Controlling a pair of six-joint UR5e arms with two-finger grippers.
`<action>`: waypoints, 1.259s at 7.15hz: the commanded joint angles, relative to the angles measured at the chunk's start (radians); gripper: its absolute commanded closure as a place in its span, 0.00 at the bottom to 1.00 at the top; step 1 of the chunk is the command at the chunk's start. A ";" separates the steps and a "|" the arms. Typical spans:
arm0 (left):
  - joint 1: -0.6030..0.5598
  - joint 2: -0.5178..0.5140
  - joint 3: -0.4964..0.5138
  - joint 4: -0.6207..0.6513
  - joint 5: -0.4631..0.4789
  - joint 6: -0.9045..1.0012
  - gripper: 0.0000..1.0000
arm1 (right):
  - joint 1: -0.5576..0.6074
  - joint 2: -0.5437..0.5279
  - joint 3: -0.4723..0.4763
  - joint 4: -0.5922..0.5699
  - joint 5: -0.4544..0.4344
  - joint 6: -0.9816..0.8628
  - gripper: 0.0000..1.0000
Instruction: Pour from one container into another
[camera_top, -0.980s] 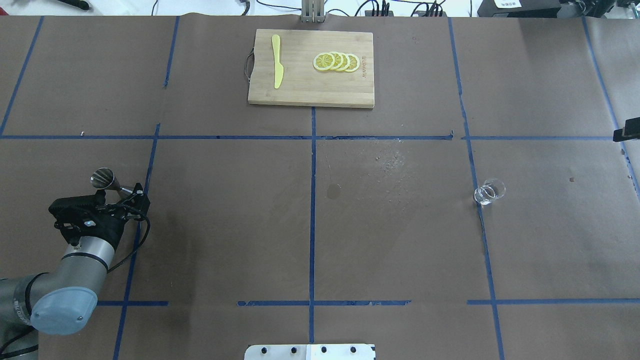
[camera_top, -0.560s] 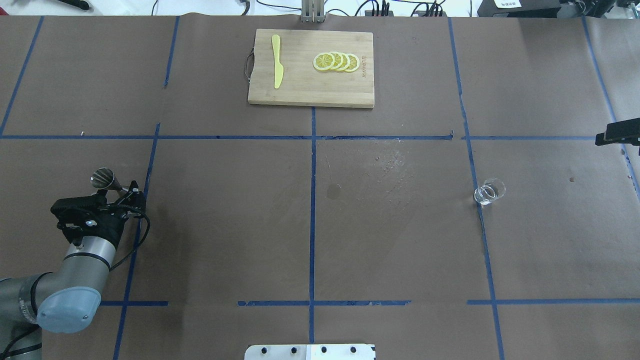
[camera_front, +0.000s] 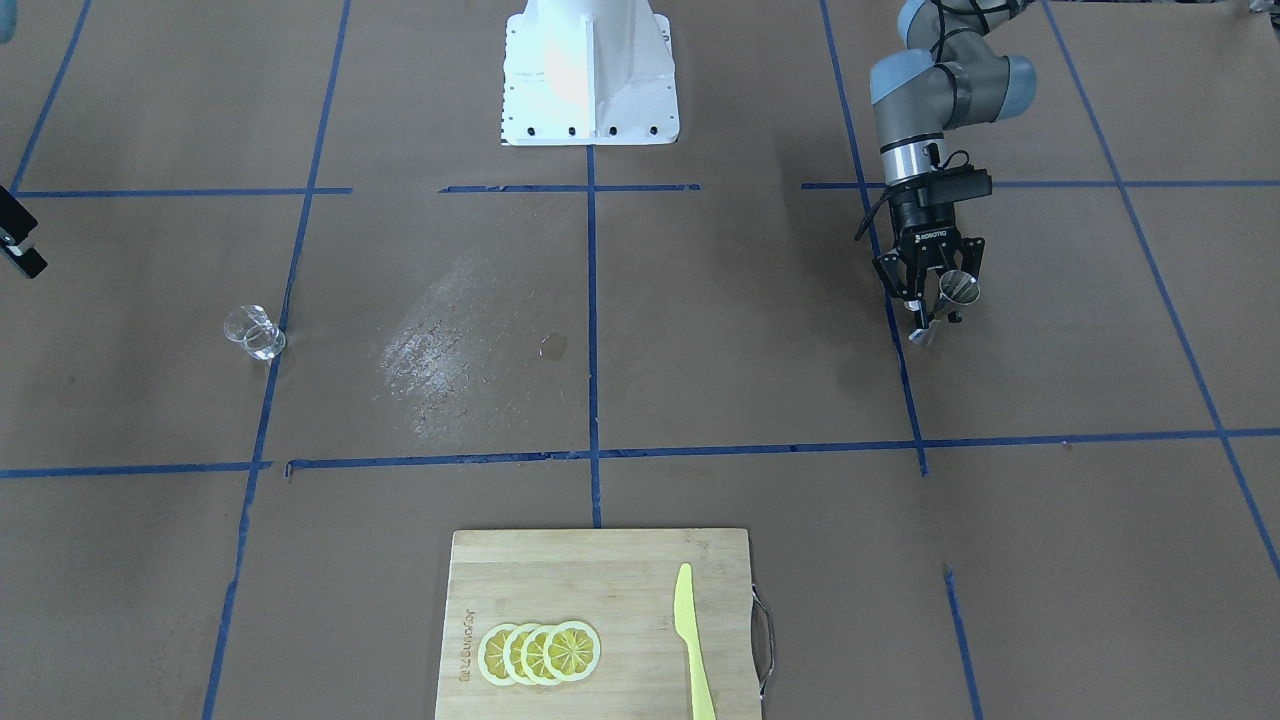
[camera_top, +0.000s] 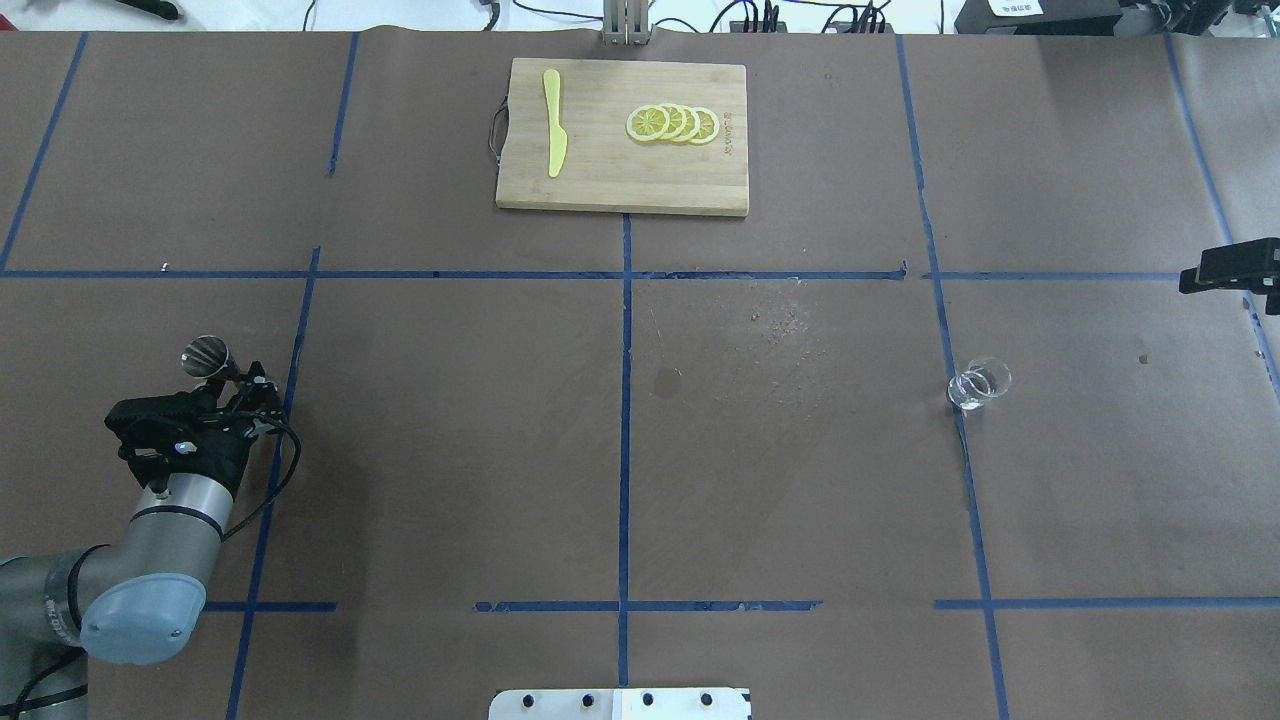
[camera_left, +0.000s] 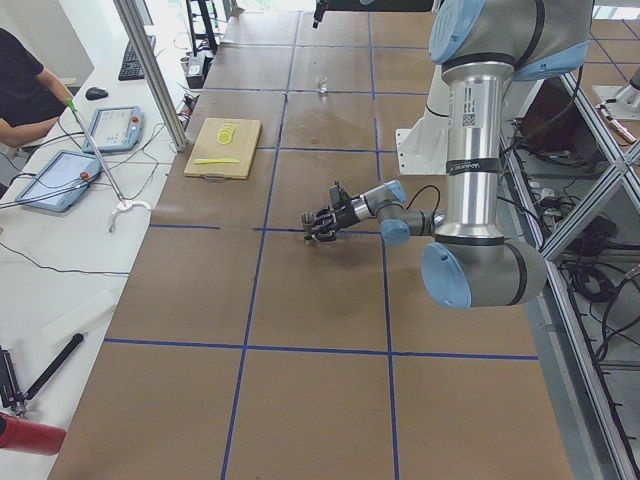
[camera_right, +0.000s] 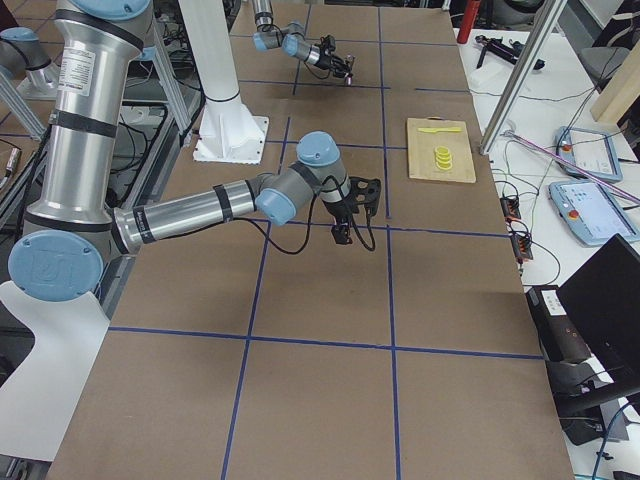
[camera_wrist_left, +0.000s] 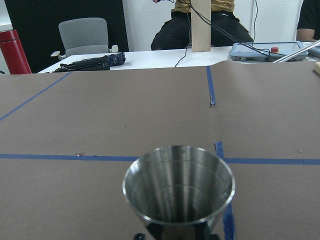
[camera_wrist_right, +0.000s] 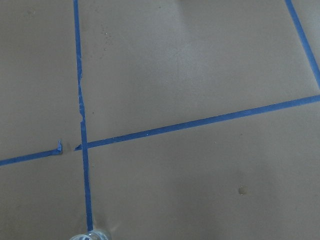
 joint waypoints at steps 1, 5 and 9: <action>-0.002 -0.003 -0.003 0.000 0.001 0.000 0.63 | 0.000 0.000 0.003 0.000 0.000 0.000 0.00; -0.012 -0.004 -0.001 0.000 0.001 0.000 0.53 | 0.000 -0.001 0.003 0.000 0.000 0.000 0.00; -0.017 -0.006 -0.001 0.000 0.001 0.000 0.57 | 0.000 -0.001 0.003 0.000 0.000 0.000 0.00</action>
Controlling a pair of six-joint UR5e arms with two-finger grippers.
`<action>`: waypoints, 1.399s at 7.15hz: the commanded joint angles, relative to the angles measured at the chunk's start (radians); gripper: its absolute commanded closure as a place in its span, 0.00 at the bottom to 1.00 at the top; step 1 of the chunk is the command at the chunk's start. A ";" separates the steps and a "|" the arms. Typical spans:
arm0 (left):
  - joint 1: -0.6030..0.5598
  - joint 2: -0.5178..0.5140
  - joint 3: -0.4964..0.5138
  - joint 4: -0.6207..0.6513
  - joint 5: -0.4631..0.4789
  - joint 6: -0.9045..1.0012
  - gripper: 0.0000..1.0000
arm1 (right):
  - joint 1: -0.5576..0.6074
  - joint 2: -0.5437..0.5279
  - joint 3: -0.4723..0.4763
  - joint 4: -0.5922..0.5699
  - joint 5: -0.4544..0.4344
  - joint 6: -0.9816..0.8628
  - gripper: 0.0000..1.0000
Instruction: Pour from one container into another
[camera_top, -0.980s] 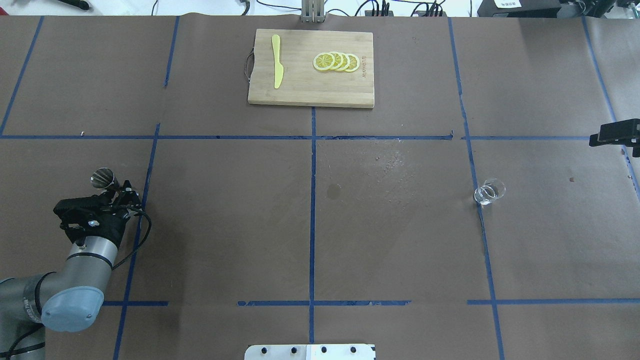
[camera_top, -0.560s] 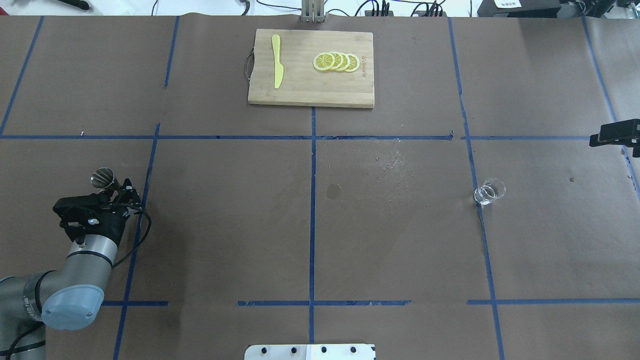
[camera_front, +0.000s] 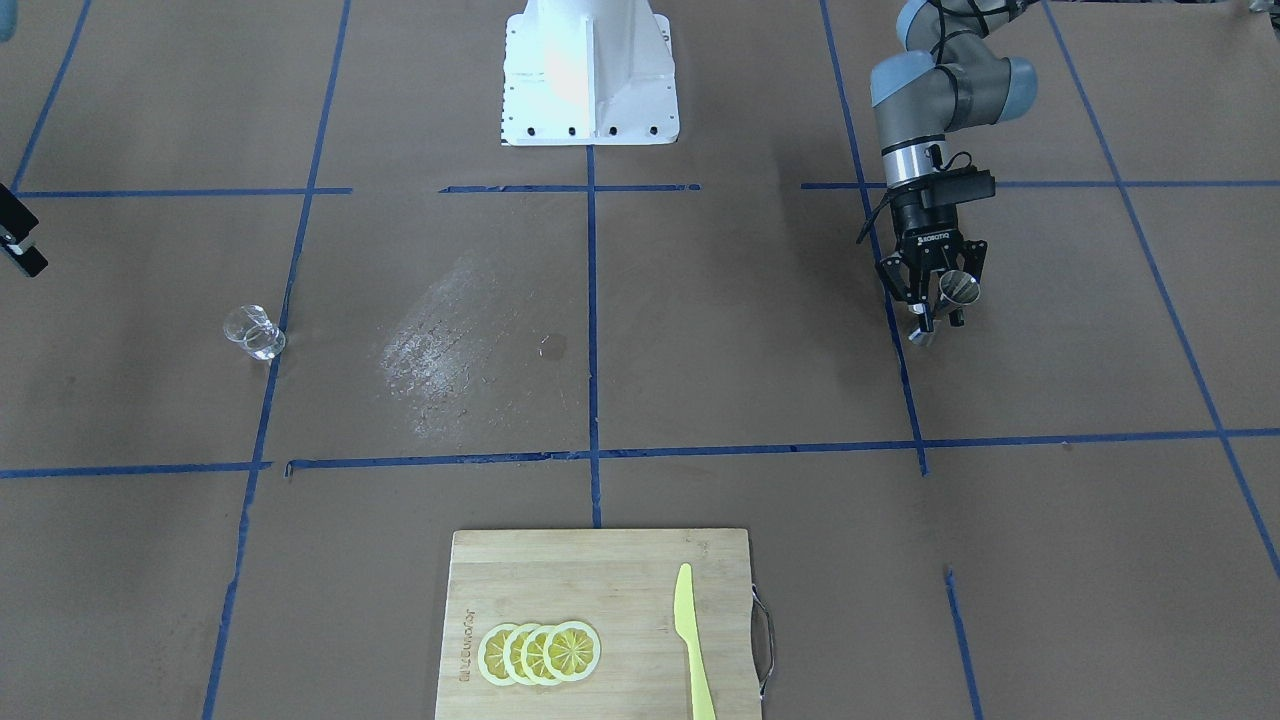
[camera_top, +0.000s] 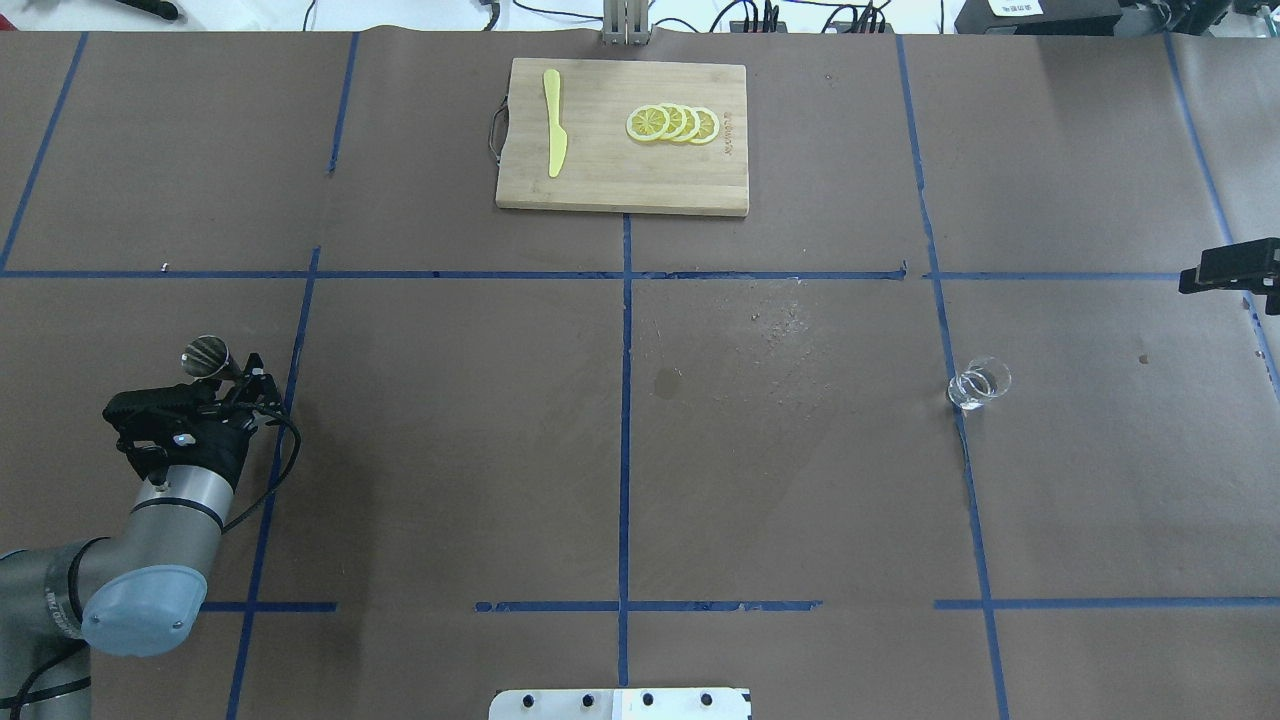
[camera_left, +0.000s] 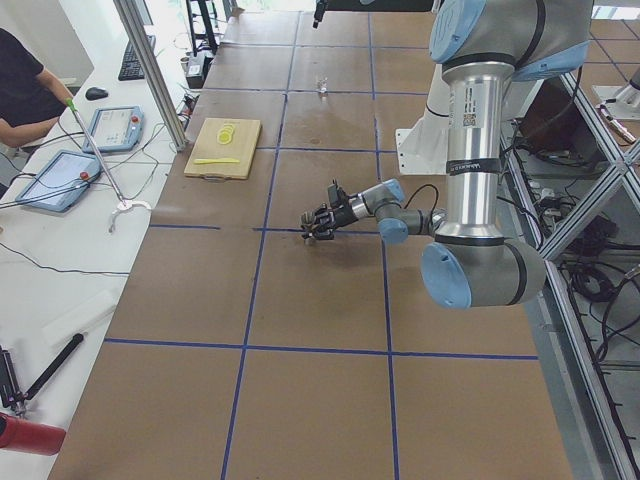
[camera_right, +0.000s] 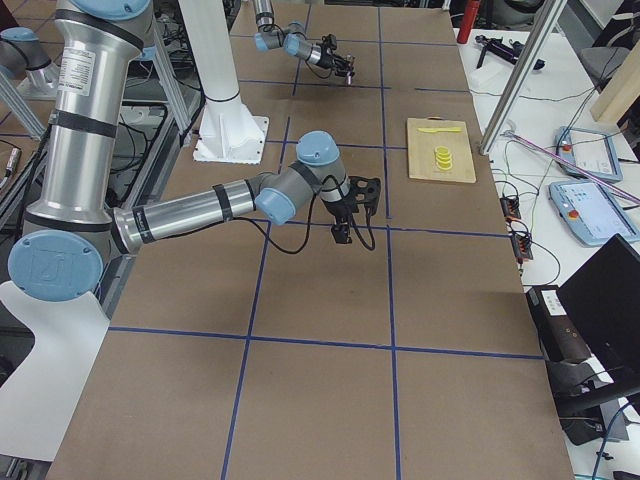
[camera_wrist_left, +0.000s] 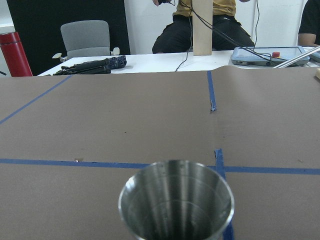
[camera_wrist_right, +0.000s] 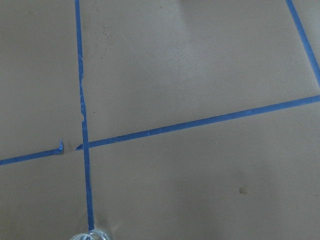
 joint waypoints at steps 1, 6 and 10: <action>-0.001 -0.002 0.000 0.000 0.003 0.000 0.70 | 0.000 0.000 0.000 0.000 0.000 0.000 0.00; -0.030 -0.043 -0.073 -0.014 0.020 0.002 1.00 | -0.043 -0.044 0.002 0.088 -0.064 0.008 0.00; -0.029 -0.174 -0.083 -0.017 0.012 0.156 1.00 | -0.312 -0.127 0.084 0.219 -0.341 0.210 0.00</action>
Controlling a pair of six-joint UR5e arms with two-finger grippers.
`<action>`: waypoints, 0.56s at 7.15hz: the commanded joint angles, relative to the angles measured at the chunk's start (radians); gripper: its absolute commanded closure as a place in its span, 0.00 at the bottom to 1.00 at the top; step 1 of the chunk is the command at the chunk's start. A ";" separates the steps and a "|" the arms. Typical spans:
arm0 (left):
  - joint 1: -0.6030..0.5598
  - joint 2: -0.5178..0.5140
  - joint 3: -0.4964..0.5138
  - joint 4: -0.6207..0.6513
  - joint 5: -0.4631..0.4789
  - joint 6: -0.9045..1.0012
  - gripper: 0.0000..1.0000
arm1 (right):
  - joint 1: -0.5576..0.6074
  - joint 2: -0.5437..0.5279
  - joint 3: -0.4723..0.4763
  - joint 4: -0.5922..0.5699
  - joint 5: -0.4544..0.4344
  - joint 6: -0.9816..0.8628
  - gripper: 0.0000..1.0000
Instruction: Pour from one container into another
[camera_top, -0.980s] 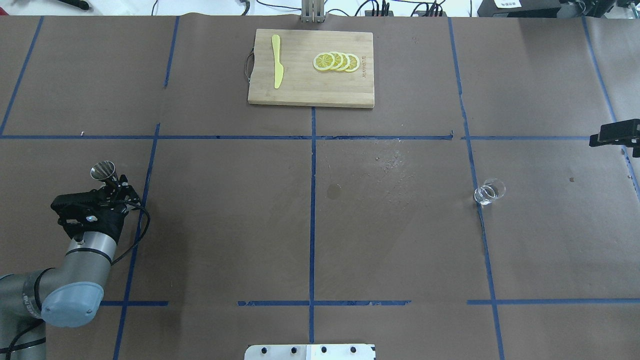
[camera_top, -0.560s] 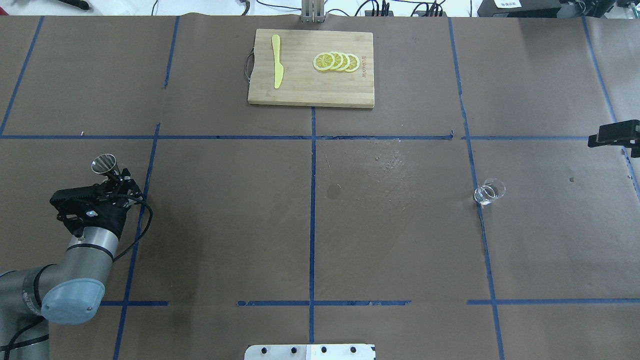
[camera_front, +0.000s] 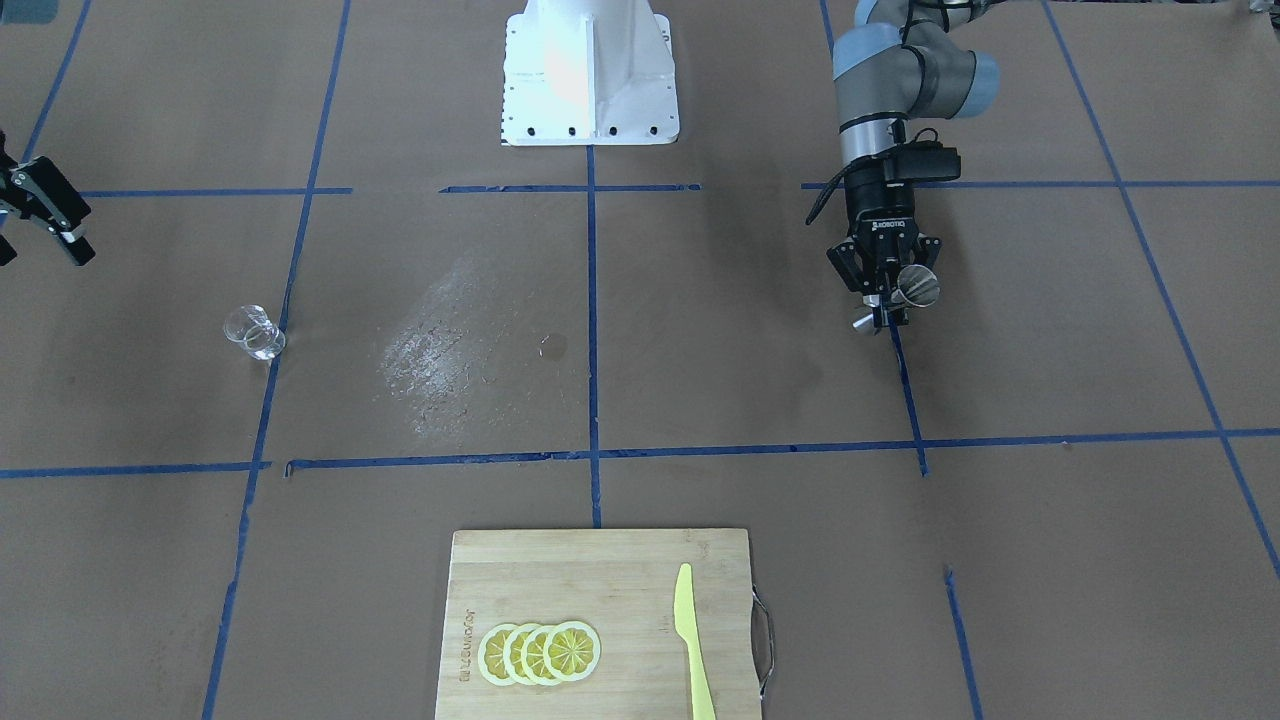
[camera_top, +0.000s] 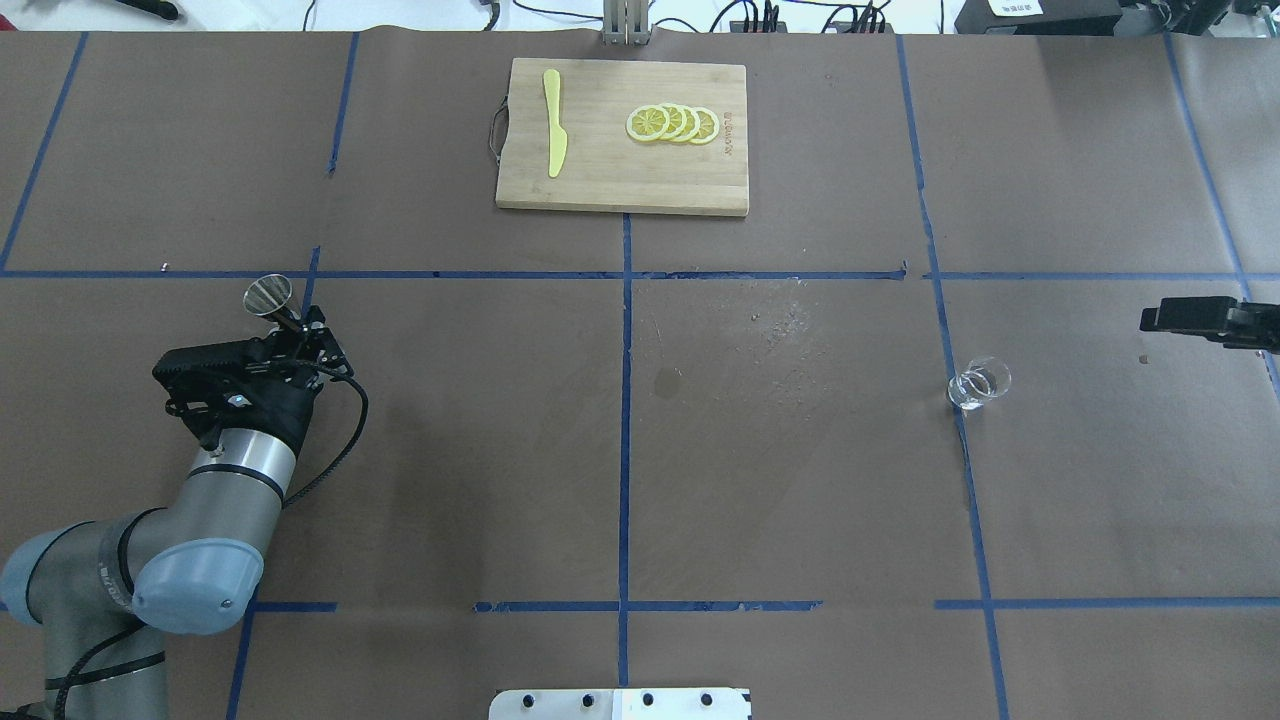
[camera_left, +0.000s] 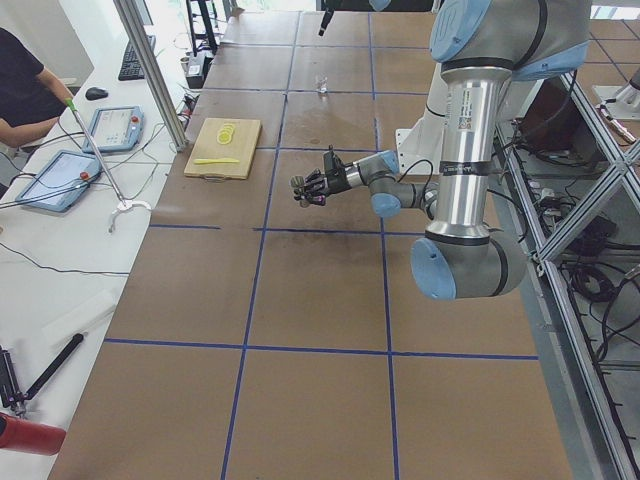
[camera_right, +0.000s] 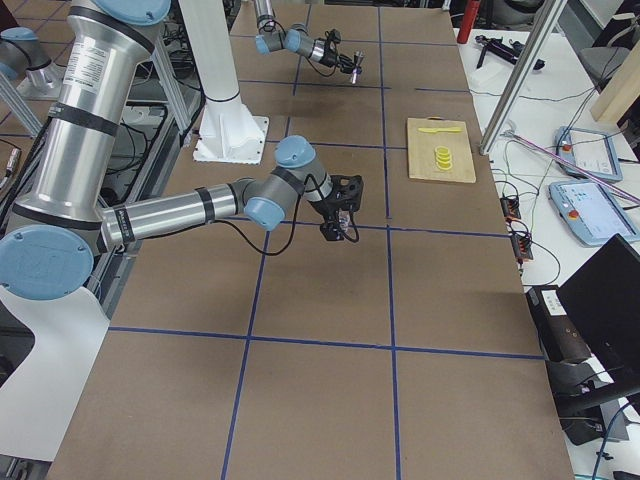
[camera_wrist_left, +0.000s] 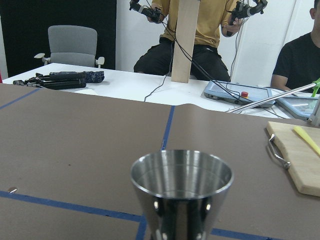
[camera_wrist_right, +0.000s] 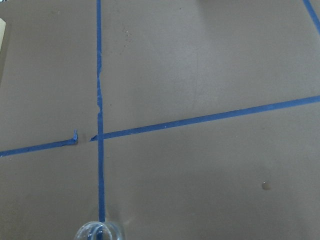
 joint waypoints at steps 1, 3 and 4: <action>0.001 -0.070 -0.007 -0.037 -0.012 0.162 1.00 | -0.204 -0.016 0.045 0.008 -0.222 0.116 0.00; 0.007 -0.083 0.021 -0.315 -0.013 0.384 1.00 | -0.358 -0.010 0.045 0.010 -0.423 0.181 0.00; 0.010 -0.085 0.044 -0.339 -0.015 0.439 1.00 | -0.424 -0.005 0.045 0.010 -0.503 0.221 0.00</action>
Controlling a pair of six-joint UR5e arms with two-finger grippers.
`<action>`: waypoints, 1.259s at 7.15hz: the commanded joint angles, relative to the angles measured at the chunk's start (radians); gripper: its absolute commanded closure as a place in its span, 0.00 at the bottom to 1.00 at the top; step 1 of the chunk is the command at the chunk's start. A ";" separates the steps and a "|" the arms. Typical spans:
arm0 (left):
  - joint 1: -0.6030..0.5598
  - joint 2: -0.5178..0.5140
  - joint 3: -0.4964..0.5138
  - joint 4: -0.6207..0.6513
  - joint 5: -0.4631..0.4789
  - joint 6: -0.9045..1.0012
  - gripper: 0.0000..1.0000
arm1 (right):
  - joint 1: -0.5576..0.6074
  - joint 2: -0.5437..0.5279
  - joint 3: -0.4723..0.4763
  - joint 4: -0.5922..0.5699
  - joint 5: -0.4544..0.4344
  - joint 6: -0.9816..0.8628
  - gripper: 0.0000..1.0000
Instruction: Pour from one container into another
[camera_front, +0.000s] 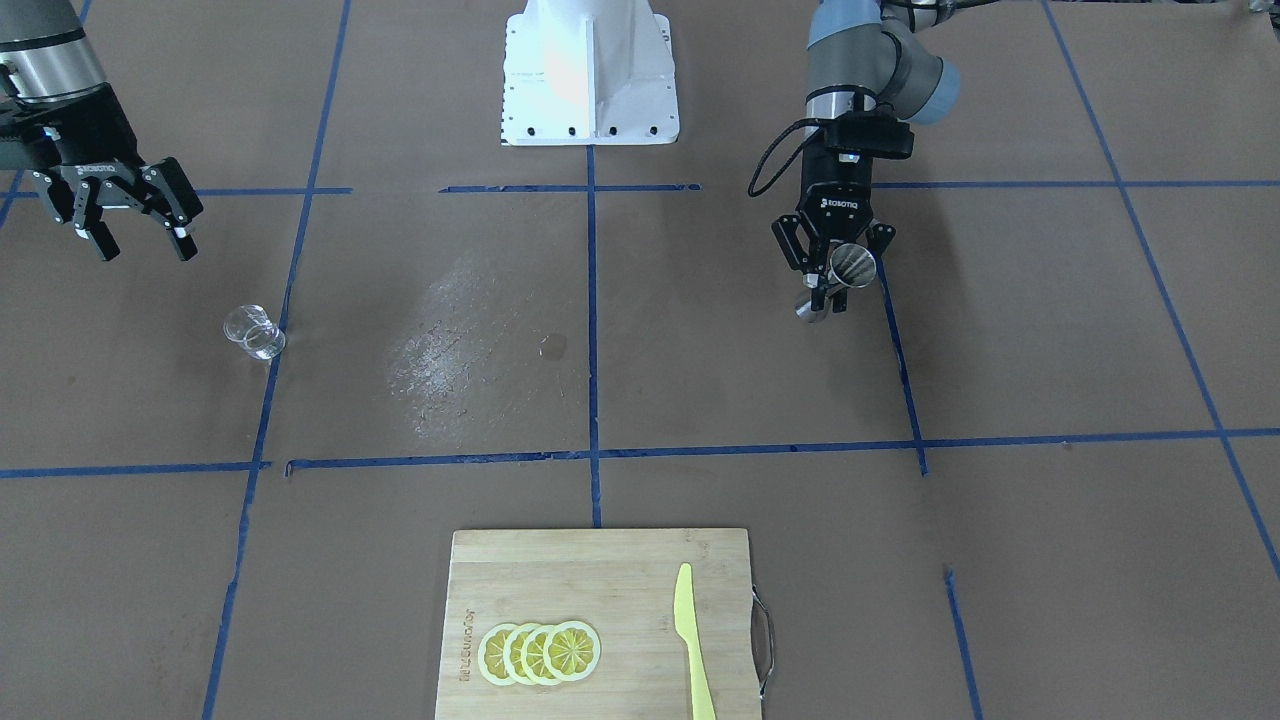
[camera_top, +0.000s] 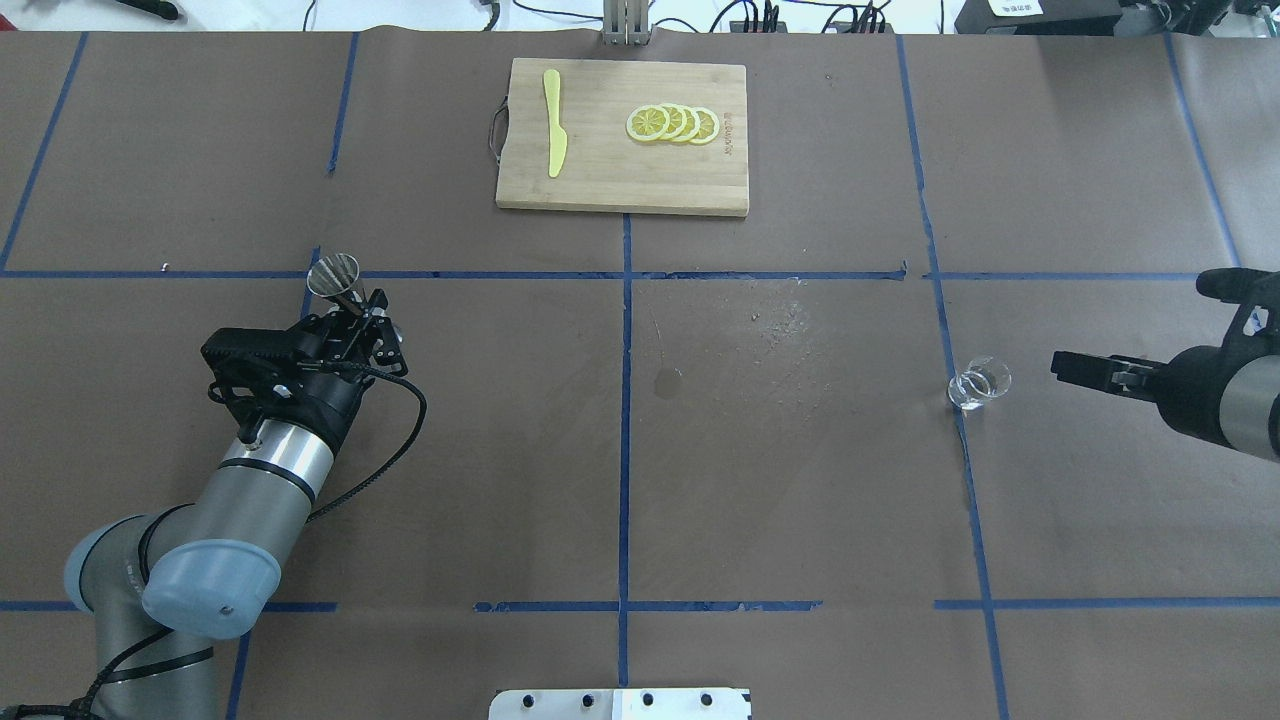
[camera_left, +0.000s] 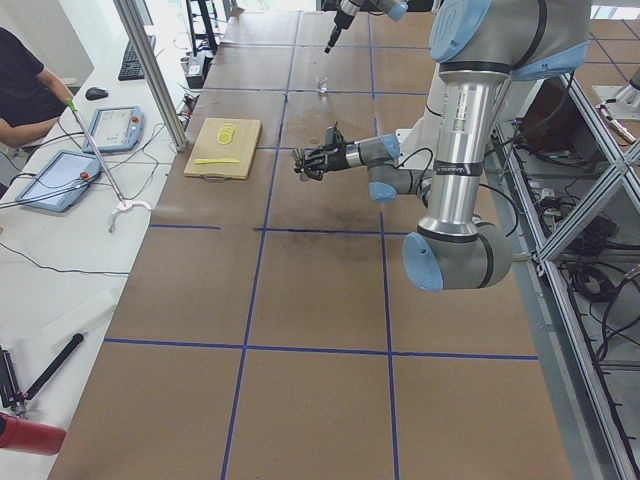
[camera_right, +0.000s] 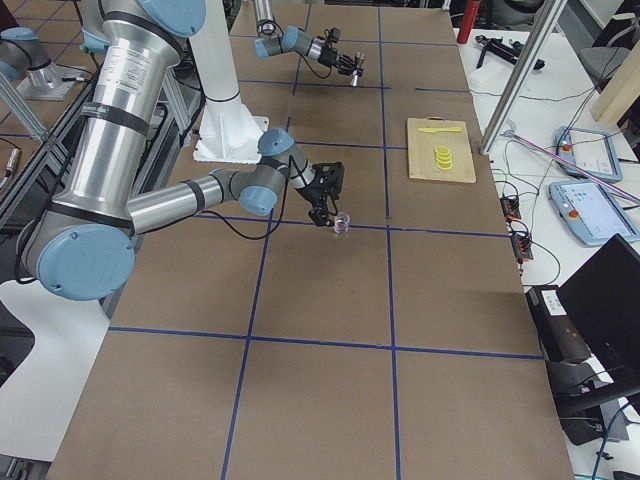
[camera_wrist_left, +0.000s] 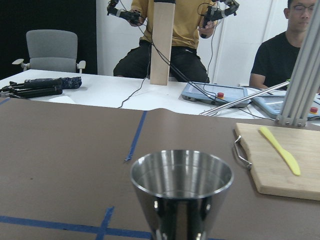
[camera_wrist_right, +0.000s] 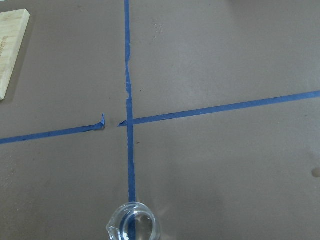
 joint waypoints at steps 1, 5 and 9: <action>0.005 -0.033 0.038 -0.078 -0.014 0.109 1.00 | -0.131 0.005 0.002 0.002 -0.166 0.056 0.00; -0.001 -0.156 0.046 -0.074 -0.060 0.240 1.00 | -0.259 0.013 -0.020 0.002 -0.413 0.085 0.00; -0.003 -0.164 0.047 -0.075 -0.066 0.242 1.00 | -0.351 0.106 -0.169 0.004 -0.674 0.087 0.00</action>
